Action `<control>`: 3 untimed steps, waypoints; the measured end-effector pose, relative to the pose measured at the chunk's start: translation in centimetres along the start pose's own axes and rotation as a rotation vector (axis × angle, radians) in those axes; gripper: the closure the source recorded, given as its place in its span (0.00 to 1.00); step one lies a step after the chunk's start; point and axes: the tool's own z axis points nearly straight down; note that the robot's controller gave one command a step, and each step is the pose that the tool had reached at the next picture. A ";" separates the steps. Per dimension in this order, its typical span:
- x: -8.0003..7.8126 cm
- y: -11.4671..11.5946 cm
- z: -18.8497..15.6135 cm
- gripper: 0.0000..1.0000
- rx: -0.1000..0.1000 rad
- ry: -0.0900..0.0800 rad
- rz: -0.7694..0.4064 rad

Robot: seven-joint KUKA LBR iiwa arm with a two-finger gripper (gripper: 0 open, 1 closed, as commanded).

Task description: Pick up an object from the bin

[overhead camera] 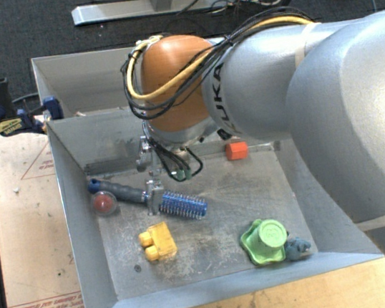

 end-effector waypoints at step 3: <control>0.9 -2.3 5.1 0.00 -0.005 -0.012 0.245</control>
Offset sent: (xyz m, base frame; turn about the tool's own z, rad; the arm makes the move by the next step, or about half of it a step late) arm -0.0162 -0.0154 -0.0578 0.1859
